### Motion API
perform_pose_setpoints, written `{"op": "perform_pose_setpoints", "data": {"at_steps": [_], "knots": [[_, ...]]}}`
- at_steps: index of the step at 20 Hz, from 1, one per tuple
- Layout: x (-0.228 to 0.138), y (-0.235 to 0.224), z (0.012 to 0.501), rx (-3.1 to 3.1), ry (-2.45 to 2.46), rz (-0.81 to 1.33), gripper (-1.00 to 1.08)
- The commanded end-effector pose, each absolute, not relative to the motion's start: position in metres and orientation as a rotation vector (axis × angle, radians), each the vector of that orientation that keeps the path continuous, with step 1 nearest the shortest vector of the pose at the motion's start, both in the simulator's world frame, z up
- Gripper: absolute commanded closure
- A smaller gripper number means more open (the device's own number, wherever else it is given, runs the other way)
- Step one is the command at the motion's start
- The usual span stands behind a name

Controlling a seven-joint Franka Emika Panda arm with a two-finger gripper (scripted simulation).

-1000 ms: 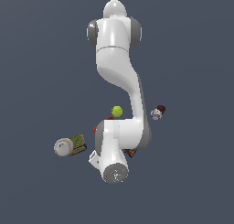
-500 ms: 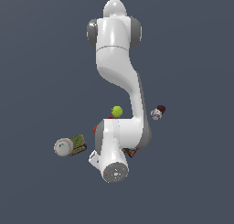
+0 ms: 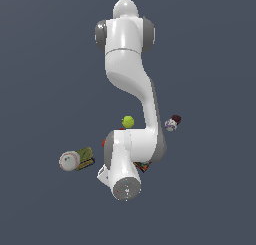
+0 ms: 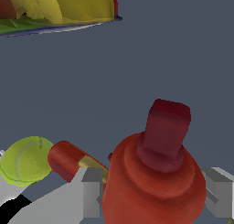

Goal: Pick up a designated object from a clutter of objects.

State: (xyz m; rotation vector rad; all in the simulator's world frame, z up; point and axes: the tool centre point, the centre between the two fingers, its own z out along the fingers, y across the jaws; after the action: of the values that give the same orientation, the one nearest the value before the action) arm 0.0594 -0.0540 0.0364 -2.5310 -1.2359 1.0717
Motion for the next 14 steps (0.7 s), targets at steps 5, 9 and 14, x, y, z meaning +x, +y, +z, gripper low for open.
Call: {"op": "perform_pose_setpoints", "data": {"at_steps": [5, 9, 14], "knots": [[0.088, -0.048, 0.061, -2.566, -1.335, 0.925, 1.08], [0.112, -0.042, 0.086, -2.588, -1.427, 0.782, 1.08], [0.142, -0.034, 0.127, -2.607, -1.559, 0.559, 1.08]]}}
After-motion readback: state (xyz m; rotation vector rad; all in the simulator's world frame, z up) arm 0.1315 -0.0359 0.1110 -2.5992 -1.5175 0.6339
